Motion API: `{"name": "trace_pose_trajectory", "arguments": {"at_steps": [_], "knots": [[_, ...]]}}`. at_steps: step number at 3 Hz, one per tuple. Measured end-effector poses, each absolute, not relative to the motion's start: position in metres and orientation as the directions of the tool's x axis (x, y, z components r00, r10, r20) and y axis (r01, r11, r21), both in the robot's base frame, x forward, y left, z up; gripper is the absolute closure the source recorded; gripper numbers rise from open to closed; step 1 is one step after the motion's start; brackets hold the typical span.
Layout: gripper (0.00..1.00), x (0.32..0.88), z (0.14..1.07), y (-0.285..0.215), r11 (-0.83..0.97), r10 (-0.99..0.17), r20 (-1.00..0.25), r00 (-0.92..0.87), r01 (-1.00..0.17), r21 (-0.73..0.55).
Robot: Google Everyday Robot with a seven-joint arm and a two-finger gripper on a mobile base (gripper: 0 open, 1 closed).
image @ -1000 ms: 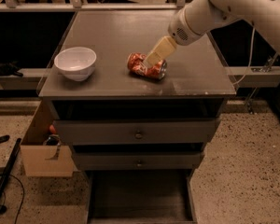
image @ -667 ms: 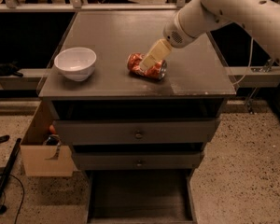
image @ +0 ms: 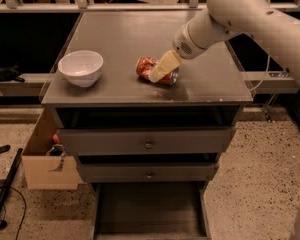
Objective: Place coke can into bottom drawer
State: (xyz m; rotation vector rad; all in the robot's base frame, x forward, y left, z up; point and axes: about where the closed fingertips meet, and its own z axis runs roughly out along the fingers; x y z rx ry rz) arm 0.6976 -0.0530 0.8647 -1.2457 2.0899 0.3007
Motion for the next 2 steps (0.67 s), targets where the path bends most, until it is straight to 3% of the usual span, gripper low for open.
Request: {"name": "trace_pose_trajectory", "arguments": {"at_steps": [2], "knots": [[0.0, 0.6936, 0.84, -0.055, 0.529, -0.678, -0.647, -0.348, -0.842, -0.101]]}}
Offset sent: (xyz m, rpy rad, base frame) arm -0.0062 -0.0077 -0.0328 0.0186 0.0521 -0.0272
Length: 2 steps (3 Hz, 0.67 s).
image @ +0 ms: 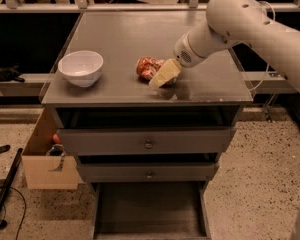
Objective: Place coke can into bottom drawer
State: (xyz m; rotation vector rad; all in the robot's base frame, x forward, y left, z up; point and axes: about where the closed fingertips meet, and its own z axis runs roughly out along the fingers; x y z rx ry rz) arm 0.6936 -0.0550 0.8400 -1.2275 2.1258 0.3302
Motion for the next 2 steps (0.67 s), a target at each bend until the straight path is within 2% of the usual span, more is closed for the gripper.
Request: {"name": "trace_pose_trajectory", "arguments": {"at_steps": [1, 2], "knots": [[0.19, 0.6936, 0.84, -0.055, 0.529, -0.678, -0.647, -0.348, -0.842, -0.101], [0.42, 0.6935, 0.8399, -0.055, 0.529, -0.678, -0.647, -0.348, -0.842, -0.101]]}}
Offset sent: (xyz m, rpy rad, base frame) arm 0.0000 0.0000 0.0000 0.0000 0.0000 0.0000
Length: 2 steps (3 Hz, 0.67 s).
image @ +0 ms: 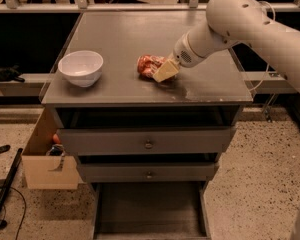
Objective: Place coke can into bottom drawer
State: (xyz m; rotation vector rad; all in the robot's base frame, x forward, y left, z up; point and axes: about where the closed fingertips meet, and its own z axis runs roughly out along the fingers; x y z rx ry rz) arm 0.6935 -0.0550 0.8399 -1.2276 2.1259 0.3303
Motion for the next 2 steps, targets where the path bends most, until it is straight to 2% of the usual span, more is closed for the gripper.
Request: {"name": "trace_pose_trajectory", "arguments": {"at_steps": [1, 2], "knots": [[0.66, 0.6935, 0.8399, -0.055, 0.529, -0.678, -0.647, -0.348, -0.842, -0.101], [0.96, 0.6935, 0.8399, -0.0549, 0.529, -0.678, -0.647, -0.348, -0.842, -0.101]]}}
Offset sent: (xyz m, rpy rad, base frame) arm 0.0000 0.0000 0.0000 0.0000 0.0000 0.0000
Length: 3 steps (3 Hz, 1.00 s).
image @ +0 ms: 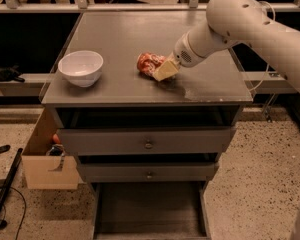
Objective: Place coke can into bottom drawer
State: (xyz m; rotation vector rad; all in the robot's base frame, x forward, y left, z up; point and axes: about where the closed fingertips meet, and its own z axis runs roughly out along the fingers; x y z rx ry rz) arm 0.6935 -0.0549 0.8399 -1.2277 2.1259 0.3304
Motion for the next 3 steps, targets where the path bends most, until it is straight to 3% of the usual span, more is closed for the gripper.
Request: {"name": "trace_pose_trajectory", "arguments": {"at_steps": [3], "knots": [[1.0, 0.69, 0.857, -0.06, 0.531, -0.679, -0.65, -0.341, -0.839, -0.114]]}}
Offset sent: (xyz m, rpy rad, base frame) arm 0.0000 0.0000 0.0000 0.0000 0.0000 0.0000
